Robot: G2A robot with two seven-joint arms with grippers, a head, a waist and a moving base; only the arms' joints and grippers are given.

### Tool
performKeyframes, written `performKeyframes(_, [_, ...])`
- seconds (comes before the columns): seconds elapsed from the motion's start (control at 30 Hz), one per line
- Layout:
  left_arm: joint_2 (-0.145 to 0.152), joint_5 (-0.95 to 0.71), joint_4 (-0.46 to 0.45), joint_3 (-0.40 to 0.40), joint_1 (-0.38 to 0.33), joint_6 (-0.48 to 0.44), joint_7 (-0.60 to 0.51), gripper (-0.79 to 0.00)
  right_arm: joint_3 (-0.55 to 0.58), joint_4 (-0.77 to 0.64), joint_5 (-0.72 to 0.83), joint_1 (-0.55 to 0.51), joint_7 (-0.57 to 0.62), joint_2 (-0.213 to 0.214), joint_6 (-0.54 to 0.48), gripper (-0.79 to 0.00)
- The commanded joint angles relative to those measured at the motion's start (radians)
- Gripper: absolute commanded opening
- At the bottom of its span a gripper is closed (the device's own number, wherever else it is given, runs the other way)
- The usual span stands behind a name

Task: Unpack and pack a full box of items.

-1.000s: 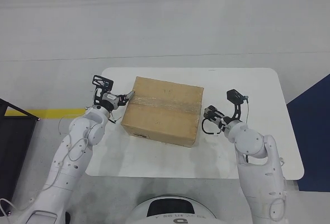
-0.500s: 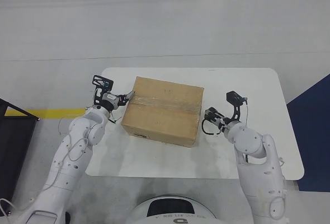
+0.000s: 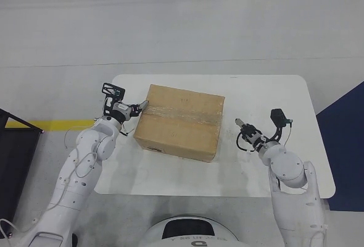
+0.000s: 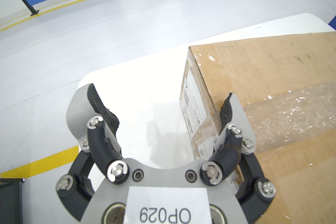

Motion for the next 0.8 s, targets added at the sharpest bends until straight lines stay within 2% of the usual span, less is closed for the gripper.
performKeyframes(0.0, [0.0,0.0,0.0,0.0,0.0,0.0,0.0,0.0,-0.001,0.001,-0.002,0.001,0.002,0.0,0.001,0.0])
performKeyframes(0.17, [0.0,0.0,0.0,0.0,0.0,0.0,0.0,0.0,-0.001,-0.001,0.005,0.002,-0.003,0.0,-0.004,0.0])
performKeyframes(0.23, [0.0,0.0,0.0,0.0,0.0,0.0,0.0,0.0,0.007,-0.017,0.06,-0.005,-0.037,-0.002,-0.027,0.0])
performKeyframes(0.33, [0.0,0.0,0.0,0.0,0.0,0.0,0.0,0.0,0.033,-0.117,0.186,-0.037,-0.148,-0.009,-0.072,0.0])
performKeyframes(0.4, [0.0,0.0,0.0,0.0,0.0,0.0,0.0,0.0,0.021,-0.183,0.217,-0.054,-0.173,-0.011,-0.084,0.0])
performKeyframes(0.53, [0.0,0.0,0.0,0.0,0.0,0.0,0.0,0.0,-0.055,-0.237,0.214,-0.027,-0.09,-0.007,-0.076,0.0])
performKeyframes(0.77, [0.0,0.0,0.0,0.0,0.0,0.0,0.0,0.0,-0.055,-0.237,0.214,-0.027,-0.09,-0.007,-0.076,0.0])
